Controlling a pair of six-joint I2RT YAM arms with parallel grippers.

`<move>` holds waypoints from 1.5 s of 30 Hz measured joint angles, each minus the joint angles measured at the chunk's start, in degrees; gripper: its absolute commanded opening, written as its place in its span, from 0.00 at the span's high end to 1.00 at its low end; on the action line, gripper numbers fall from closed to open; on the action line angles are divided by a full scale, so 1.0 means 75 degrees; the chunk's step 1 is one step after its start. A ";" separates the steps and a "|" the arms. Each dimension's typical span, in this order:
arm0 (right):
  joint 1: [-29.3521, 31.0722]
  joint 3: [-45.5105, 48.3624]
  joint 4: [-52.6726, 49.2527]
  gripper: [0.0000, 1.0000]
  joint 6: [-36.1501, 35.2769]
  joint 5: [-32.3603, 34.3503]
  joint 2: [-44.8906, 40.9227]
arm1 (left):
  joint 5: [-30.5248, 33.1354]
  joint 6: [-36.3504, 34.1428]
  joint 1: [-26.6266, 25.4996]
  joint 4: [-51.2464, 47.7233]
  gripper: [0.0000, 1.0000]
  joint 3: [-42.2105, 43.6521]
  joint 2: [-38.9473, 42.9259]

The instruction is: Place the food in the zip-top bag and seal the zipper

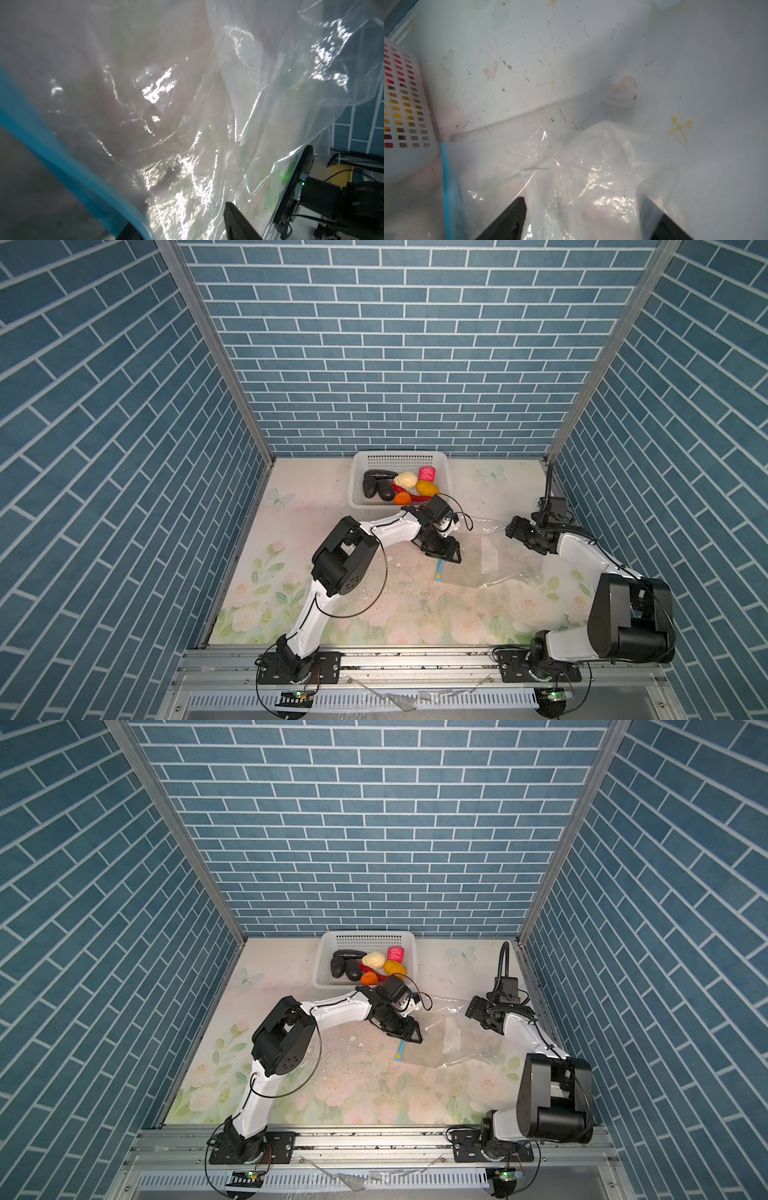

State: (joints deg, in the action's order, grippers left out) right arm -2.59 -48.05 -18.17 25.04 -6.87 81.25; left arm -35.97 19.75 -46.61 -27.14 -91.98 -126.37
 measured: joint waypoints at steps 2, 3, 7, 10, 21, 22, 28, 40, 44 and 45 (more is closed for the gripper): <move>0.0000 -0.0166 -0.0236 0.14 0.0006 0.0204 0.0000 | -0.0044 0.0012 -0.0082 0.0015 0.45 0.0157 0.0125; 0.0000 -0.0256 -0.0370 0.13 0.0003 0.0329 0.0000 | -0.0050 0.0012 -0.0125 0.0017 0.45 0.0245 0.0198; 0.0000 -0.0743 -0.1099 0.13 0.0029 0.0970 0.0000 | -0.0125 -0.0035 -0.0286 -0.0006 0.46 0.0629 0.0603; 0.0000 -0.1032 -0.1545 0.13 0.0070 0.1309 -0.0015 | -0.0198 -0.0125 -0.0393 -0.0047 0.46 0.0892 0.0959; 0.0717 -0.1274 -0.3010 0.18 0.0434 0.1329 -0.0743 | -0.0166 0.0050 -0.0315 0.0667 0.45 0.2451 0.2174; 0.0973 -0.1274 -0.3182 0.19 0.0455 0.1472 -0.0863 | -0.0146 0.0146 -0.0210 0.0828 0.44 0.2728 0.2381; 0.2127 -0.1711 -0.4162 0.22 0.0490 0.2702 -0.1166 | 0.0131 0.0708 0.0545 0.1734 0.40 0.3943 0.3491; 0.5202 -0.2990 -0.4902 0.26 0.1055 0.4269 0.0755 | 0.0705 0.1577 0.1740 0.2532 0.20 0.5931 0.4651; 0.6050 -0.3453 -0.4922 0.26 0.1236 0.4296 0.1827 | 0.0813 0.1687 0.2014 0.2538 0.15 0.6350 0.5068; 0.6222 -0.3579 -0.4940 0.26 0.1268 0.4293 0.2095 | 0.0836 0.1708 0.2095 0.2535 0.12 0.6449 0.5173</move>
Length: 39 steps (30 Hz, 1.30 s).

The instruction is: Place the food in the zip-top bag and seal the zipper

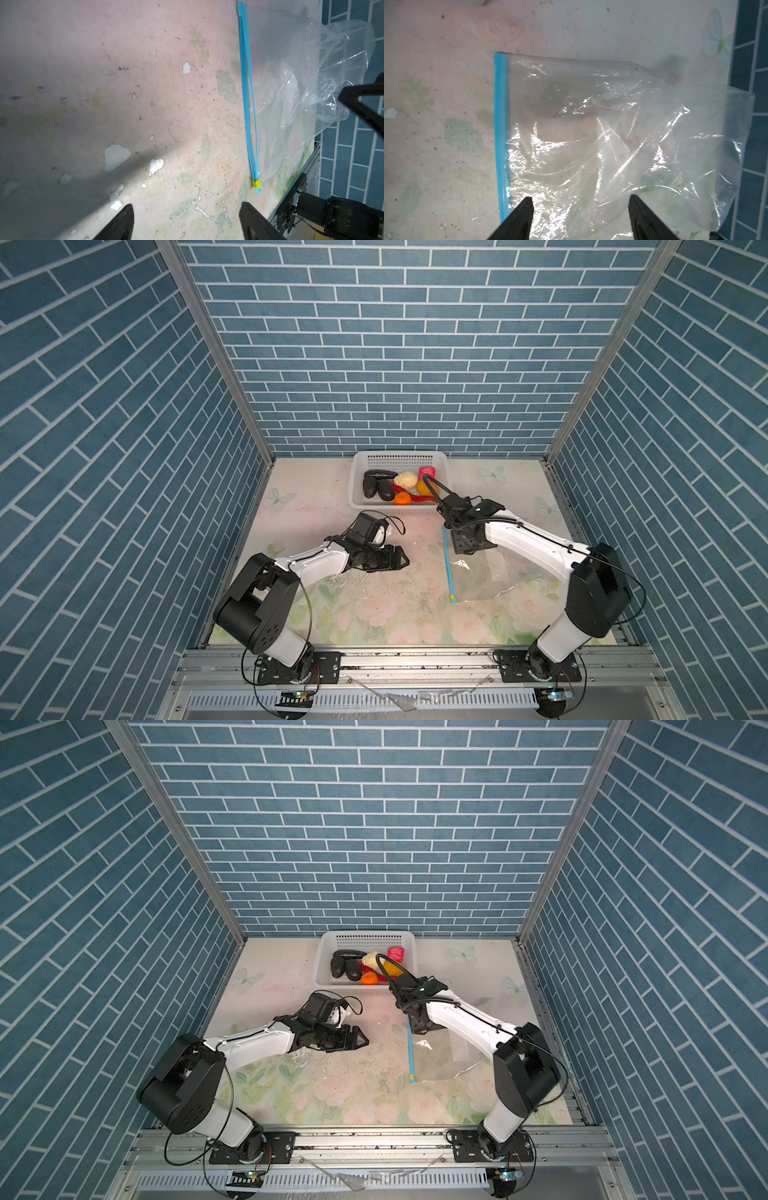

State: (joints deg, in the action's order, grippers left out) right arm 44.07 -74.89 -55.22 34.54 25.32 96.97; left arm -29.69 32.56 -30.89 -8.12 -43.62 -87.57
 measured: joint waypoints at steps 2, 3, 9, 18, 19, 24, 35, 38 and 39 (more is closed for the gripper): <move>0.0297 -0.0216 -0.0020 0.26 0.0038 -0.0009 0.0463 | 0.0032 0.0009 0.0195 -0.0029 0.07 0.0187 0.0201; 0.0388 -0.0262 -0.0012 0.26 0.0058 -0.0012 0.0603 | 0.0041 0.0015 0.0274 -0.0044 0.06 0.0251 0.0268; 0.0691 -0.0321 -0.0006 0.26 0.0207 -0.0087 0.1116 | 0.0140 0.0003 0.0880 -0.0187 0.01 0.0525 0.0519; 0.0799 -0.0323 0.0096 0.28 0.0230 -0.0216 0.1638 | 0.0184 0.0000 0.1003 -0.0309 0.01 0.0600 0.0519; 0.0807 -0.0323 0.0108 0.28 0.0230 -0.0221 0.1667 | 0.0184 -0.0003 0.1005 -0.0309 0.01 0.0600 0.0519; 0.0833 -0.0323 0.0143 0.32 0.0265 -0.0221 0.1920 | 0.0187 0.0000 0.1020 -0.0312 0.01 0.0600 0.0519; 0.0851 -0.0323 0.0137 0.48 0.0437 -0.0096 0.2081 | 0.0187 0.0000 0.1032 -0.0312 0.01 0.0600 0.0475; 0.0857 -0.0315 0.0137 0.56 0.0472 -0.0041 0.2081 | 0.0187 0.0000 0.1032 -0.0312 0.01 0.0600 0.0472; 0.0860 -0.0309 0.0137 0.58 0.0487 -0.0015 0.2081 | 0.0187 0.0000 0.1032 -0.0312 0.01 0.0600 0.0472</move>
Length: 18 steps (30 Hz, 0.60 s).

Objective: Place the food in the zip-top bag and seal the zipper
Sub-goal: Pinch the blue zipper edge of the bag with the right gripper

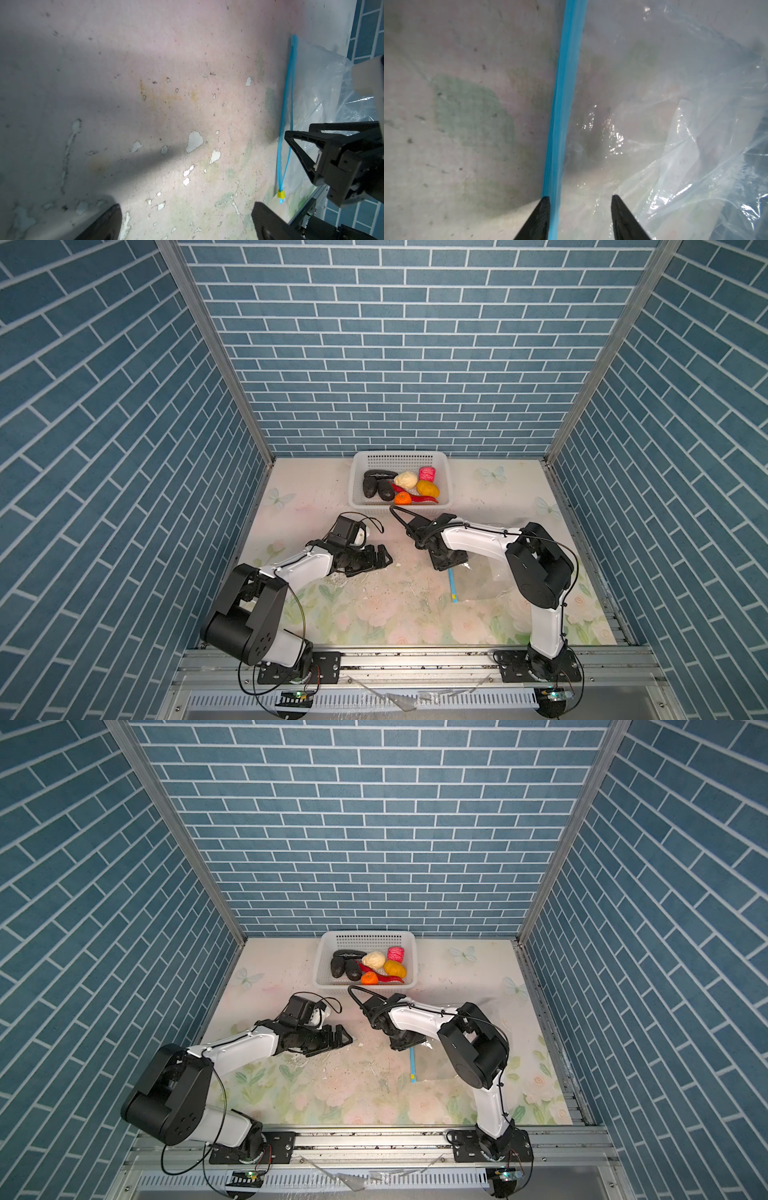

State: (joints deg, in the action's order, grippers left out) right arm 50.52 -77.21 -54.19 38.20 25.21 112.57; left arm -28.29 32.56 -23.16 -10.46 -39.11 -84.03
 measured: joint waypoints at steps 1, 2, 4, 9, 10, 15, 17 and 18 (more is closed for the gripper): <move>0.0000 0.0003 -0.0006 0.61 0.0017 0.0017 0.0000 | 0.0000 0.0000 0.0000 0.0000 0.01 0.0000 0.0000; 0.0003 0.0006 -0.0003 0.63 0.0067 0.0029 0.0000 | 0.0000 0.0000 0.0000 0.0000 0.01 0.0000 0.0000; 0.0009 0.0023 0.0000 0.68 0.0079 0.0061 0.0000 | 0.0000 0.0000 0.0000 0.0000 0.01 0.0006 0.0000; 0.0050 0.0117 0.0006 0.79 0.0149 0.0090 0.0035 | 0.0000 0.0000 0.0000 0.0000 0.01 0.0009 0.0000; 0.0064 0.0122 0.0003 0.81 0.0157 0.0102 0.0067 | 0.0000 0.0000 0.0000 0.0000 0.01 0.0009 0.0000; 0.0122 0.0175 0.0029 0.83 0.0207 0.0157 0.0245 | 0.0000 0.0000 0.0000 -0.0006 0.01 0.0044 0.0003; 0.0146 0.0204 0.0029 0.83 0.0219 0.0230 0.0271 | 0.0000 0.0000 0.0000 0.0003 0.01 0.0064 0.0006; 0.0152 0.0219 0.0029 0.83 0.0221 0.0256 0.0271 | 0.0000 0.0000 0.0000 0.0003 0.01 0.0067 0.0017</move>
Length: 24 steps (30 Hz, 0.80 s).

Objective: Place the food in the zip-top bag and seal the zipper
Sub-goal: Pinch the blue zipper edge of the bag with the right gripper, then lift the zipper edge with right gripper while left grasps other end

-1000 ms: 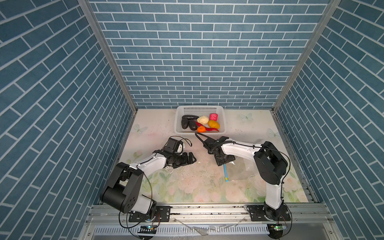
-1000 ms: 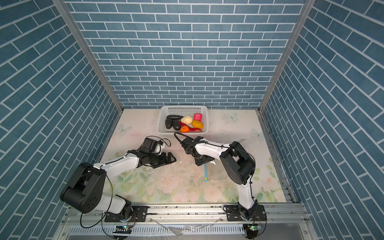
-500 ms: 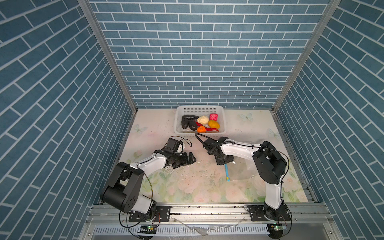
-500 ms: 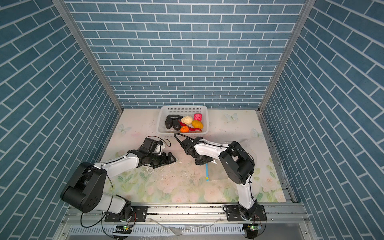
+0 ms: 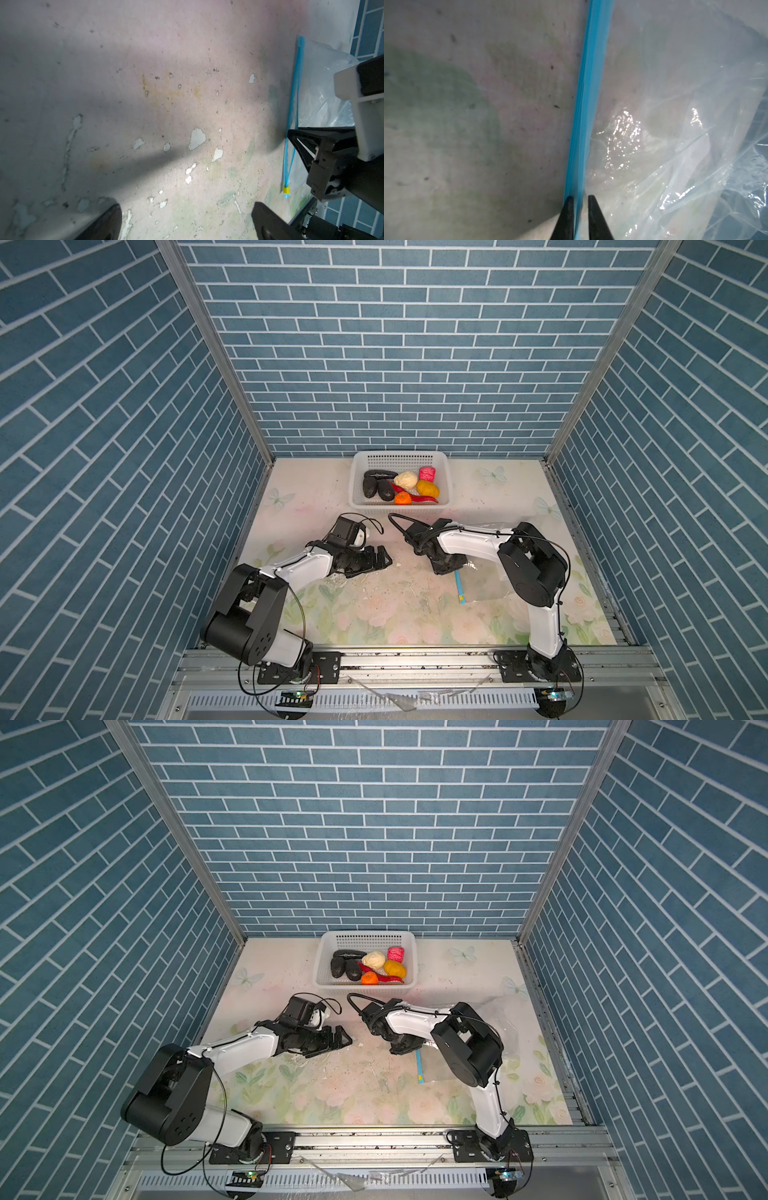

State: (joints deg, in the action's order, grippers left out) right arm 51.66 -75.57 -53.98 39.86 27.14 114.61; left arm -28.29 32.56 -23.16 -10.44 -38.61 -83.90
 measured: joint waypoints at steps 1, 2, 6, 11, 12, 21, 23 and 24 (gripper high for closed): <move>0.0006 0.0026 0.0000 0.83 0.0017 0.0044 0.0000 | 0.0000 0.0000 0.0000 0.0000 0.01 0.0006 0.0006; 0.0015 0.0058 0.0000 0.84 0.0035 0.0085 0.0003 | 0.0000 0.0000 0.0000 0.0000 0.01 0.0012 0.0009; 0.0038 0.0157 -0.0003 0.94 0.0105 0.0227 0.0006 | 0.0000 0.0003 0.0000 0.0009 0.01 0.0035 0.0029; 0.0061 0.0245 0.0000 0.99 0.0256 0.0353 0.0006 | -0.0003 0.0006 0.0000 0.0047 0.01 0.0087 0.0073; 0.0064 0.0259 0.0000 1.00 0.0256 0.0376 0.0000 | -0.0003 0.0006 0.0000 0.0052 0.01 0.0087 0.0073; -0.0160 0.0606 0.0087 1.00 0.0259 0.0364 -0.0962 | -0.0009 0.0032 -0.0050 0.0061 0.01 0.0085 0.0117; -0.0393 0.0729 0.0172 1.00 0.0256 0.0265 -0.1553 | -0.0006 0.0041 -0.0146 0.0058 0.02 0.0047 0.0117; -0.0501 0.0781 0.0198 1.00 0.0256 0.0213 -0.1804 | -0.0006 0.0047 -0.0216 0.0020 0.02 -0.0009 0.0117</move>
State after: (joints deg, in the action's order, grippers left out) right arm 47.90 -69.71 -52.49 41.78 28.73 101.08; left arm -28.34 32.91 -24.77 -10.28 -38.68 -83.02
